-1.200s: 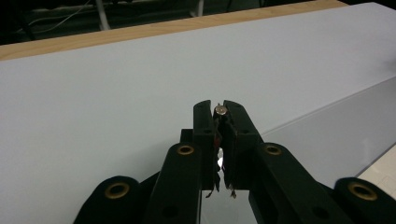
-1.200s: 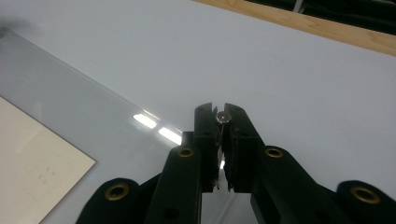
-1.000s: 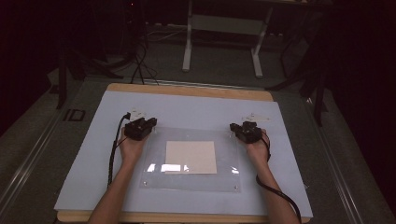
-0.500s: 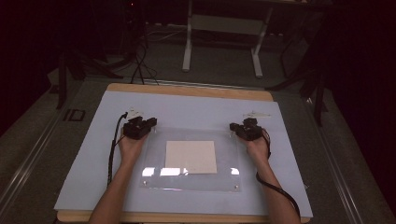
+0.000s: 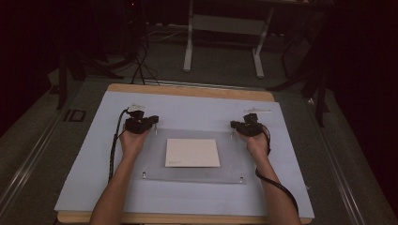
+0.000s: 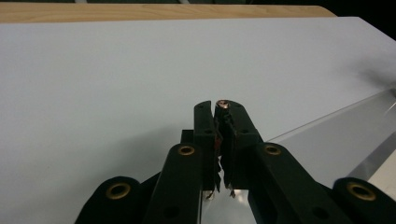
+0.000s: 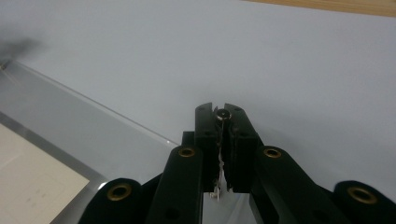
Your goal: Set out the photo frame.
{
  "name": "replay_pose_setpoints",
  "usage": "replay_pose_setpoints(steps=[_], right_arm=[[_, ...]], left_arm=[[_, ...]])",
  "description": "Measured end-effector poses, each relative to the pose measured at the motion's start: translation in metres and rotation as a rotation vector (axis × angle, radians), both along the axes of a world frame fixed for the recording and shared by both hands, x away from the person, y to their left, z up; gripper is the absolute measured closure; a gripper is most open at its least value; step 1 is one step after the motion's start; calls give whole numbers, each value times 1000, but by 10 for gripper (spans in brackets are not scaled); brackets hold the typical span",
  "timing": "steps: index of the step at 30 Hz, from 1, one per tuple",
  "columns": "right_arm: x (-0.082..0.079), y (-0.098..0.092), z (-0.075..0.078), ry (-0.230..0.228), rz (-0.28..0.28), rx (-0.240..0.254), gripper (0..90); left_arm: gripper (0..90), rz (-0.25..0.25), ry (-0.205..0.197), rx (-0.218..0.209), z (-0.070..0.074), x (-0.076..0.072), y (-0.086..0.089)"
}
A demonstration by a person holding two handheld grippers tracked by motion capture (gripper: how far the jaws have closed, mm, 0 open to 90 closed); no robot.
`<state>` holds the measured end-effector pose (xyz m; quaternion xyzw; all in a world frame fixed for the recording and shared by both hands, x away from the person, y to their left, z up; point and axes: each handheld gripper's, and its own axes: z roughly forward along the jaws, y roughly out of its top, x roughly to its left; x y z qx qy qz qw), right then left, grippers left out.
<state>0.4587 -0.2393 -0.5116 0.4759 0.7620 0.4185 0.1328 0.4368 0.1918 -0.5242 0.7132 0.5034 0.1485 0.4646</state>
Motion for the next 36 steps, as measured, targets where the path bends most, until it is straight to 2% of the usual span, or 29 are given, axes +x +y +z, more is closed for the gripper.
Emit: replay_pose_setpoints(steps=[6,10,18,21,25,29,33,36], right_arm=[[8,0,-1,24,-28,35,855],[13,1,-2,37,-46,51,854],[17,3,-3,65,-78,61,856],[18,3,-3,68,-80,64,857],[18,4,-2,72,-86,51,859],[19,5,-1,80,-96,46,859],[21,4,-1,94,-95,61,859],[21,3,-1,97,-90,61,859]], left_arm=[[857,3,57,-36,1,12,2],[857,13,79,-59,1,17,2],[835,16,91,-51,2,19,2],[799,24,89,-28,4,18,2],[744,21,74,-6,7,14,4],[724,19,42,-8,13,6,6],[718,8,-4,-14,23,-8,12],[710,-23,-48,-18,30,-23,15]])
